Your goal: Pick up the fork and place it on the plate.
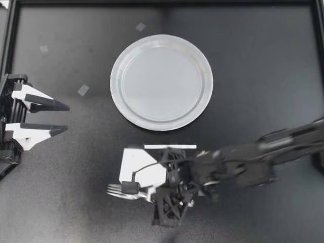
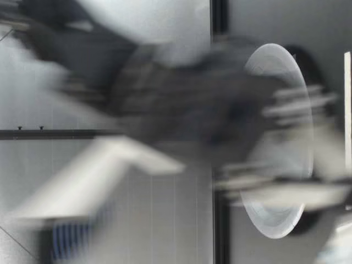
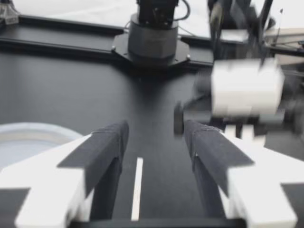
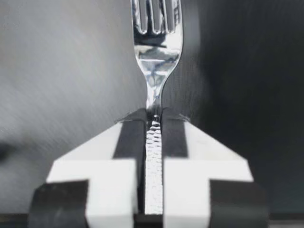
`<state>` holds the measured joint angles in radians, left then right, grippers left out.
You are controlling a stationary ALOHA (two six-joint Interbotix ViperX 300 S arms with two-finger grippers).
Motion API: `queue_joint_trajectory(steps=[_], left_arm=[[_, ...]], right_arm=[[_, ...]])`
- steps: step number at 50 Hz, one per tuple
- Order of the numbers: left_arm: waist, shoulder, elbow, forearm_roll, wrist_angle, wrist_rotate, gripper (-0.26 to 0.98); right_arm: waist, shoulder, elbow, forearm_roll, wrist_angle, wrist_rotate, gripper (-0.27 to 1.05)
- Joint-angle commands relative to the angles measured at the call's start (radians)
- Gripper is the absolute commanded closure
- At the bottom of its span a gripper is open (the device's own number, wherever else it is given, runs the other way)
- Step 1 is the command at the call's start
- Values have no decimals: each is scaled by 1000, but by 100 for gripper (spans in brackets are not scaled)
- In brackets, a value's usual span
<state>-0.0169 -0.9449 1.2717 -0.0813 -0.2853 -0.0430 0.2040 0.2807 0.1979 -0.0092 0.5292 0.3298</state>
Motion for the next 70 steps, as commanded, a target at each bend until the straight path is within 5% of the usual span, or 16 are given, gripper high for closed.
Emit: queue_joint_trajectory(steps=[1, 11, 21, 30, 40, 70], left_arm=[[-3, 11, 2, 3, -60, 2, 21], [-3, 75, 14, 3, -176, 2, 19], [-3, 219, -75, 3, -213, 11, 0], [-2, 331, -189, 3, -221, 67, -6], [-3, 408, -215, 3, -345, 86, -6], [-26, 477, -236, 3, -385, 84, -5]], right_arm=[[-29, -129, -54, -80, -8, -8, 70], [-58, -295, -81, -252, -130, -15, 70], [-84, -397, -9, -417, -426, -17, 70], [-170, -388, 112, -431, -819, -18, 70], [-278, -354, 235, -431, -1238, -37, 70], [-307, -295, 235, -423, -1298, -106, 70]])
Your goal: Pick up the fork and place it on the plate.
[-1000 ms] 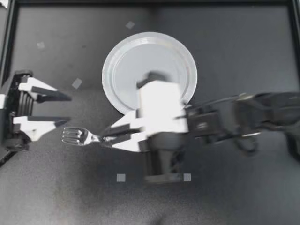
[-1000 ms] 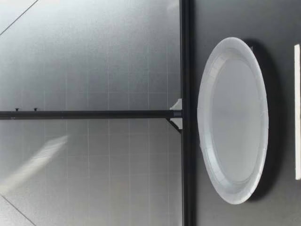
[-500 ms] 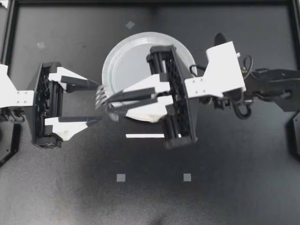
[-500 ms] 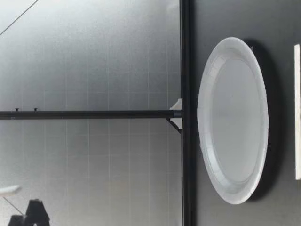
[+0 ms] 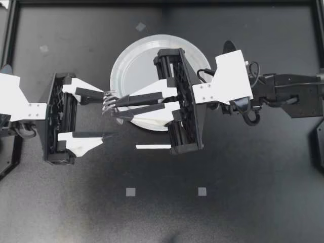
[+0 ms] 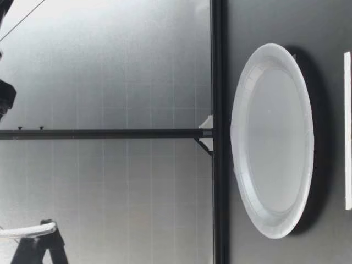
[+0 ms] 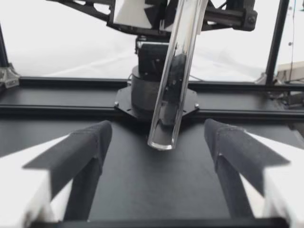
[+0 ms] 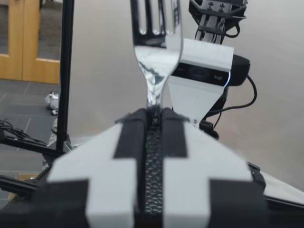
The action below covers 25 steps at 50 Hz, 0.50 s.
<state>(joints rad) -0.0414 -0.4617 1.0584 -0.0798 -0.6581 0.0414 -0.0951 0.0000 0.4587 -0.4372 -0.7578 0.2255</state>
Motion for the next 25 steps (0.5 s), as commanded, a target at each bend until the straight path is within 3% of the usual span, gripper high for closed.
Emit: queue_joint_trajectory(steps=[1, 25], left_arm=[[-2, -6, -23, 2, -14, 0, -5], [-18, 14, -29, 2, -31, -2, 5]], right_arm=[[-8, -14, -26, 5, -11, -2, 70], [-9, 8, -34, 5, -46, -17, 70]])
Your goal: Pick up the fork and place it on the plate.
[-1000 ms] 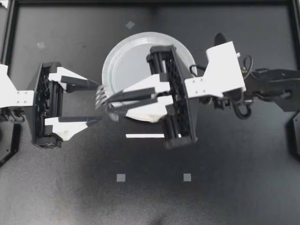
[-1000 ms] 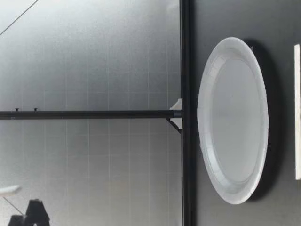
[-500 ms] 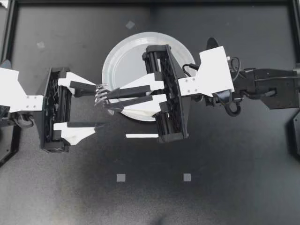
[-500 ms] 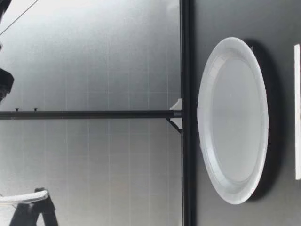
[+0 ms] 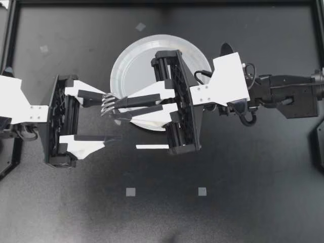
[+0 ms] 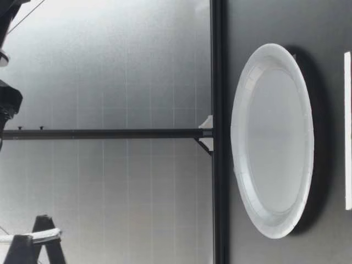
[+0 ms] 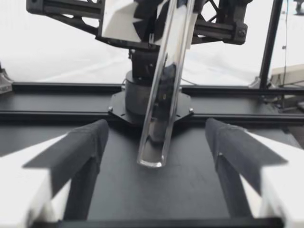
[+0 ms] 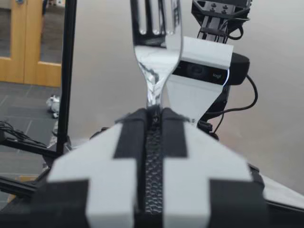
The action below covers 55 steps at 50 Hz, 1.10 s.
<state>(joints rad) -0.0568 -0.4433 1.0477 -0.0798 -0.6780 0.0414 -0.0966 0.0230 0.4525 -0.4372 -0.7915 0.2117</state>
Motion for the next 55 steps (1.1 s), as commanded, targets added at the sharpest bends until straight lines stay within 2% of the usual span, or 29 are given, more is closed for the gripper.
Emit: queue_joint_trajectory(steps=[1, 10, 28, 32, 39, 45, 52, 55], left_arm=[[-3, -3, -15, 2, -11, -2, 6], [-3, -5, -14, 2, -3, -5, 18], [-3, -8, -11, 2, 17, -11, 63], [-3, -12, -11, 2, 17, -11, 67], [-5, -17, -9, 2, 17, -12, 67], [-3, -17, -8, 2, 18, -14, 67], [-14, -25, -11, 2, 32, -15, 67], [-18, -38, -12, 2, 60, -15, 67]], right_arm=[[-8, -15, -28, 5, -14, -3, 70], [-8, -18, -26, 5, -14, -5, 70], [-8, -15, -25, 5, -14, -3, 70], [-8, -15, -25, 6, -14, 0, 70], [-8, -9, -23, 46, -8, 3, 67], [-8, -12, -15, 48, -15, 2, 48], [-8, -26, 0, 71, -21, 2, 4], [-9, -37, 17, 91, -20, -6, -6]])
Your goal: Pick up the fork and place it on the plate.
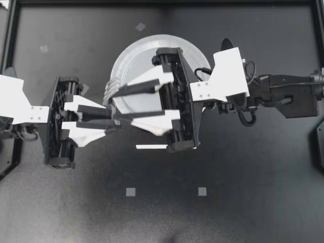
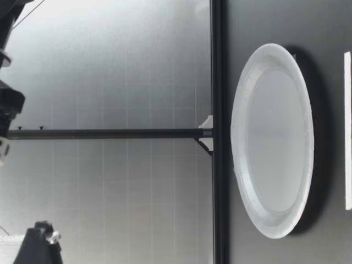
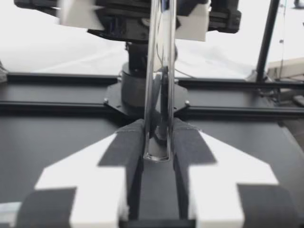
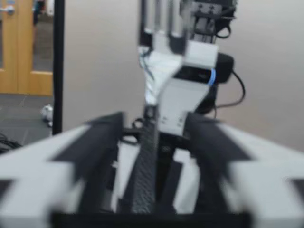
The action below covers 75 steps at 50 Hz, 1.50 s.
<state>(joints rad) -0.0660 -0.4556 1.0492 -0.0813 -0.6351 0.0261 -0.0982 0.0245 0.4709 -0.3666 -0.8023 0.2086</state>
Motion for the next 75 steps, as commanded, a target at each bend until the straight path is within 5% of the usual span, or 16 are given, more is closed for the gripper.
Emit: queue_joint_trajectory(steps=[1, 14, 20, 32, 41, 48, 57, 75], left_arm=[[-11, -37, -17, 3, 40, 0, 67], [-11, -212, -46, -9, 278, 3, 67], [2, -321, -115, -41, 624, -2, 67], [153, -331, -290, -74, 1249, -75, 67], [196, -209, -368, -74, 1477, -135, 67], [195, -58, -336, -77, 1513, -153, 67], [195, 115, -238, -80, 1365, -161, 67], [195, 230, -112, -106, 1172, -225, 67]], right_arm=[[-9, -43, 6, 26, -11, -6, -6], [-25, -133, 140, 91, -14, -28, -2], [-23, -156, 215, 130, -9, -18, -2], [6, -141, 276, 179, 61, 8, -2], [18, -114, 278, 181, 153, 69, -2], [25, -123, 299, 181, 186, 107, -2], [31, -209, 362, 190, 184, 112, -2], [77, -278, 423, 216, 166, 112, -2]])
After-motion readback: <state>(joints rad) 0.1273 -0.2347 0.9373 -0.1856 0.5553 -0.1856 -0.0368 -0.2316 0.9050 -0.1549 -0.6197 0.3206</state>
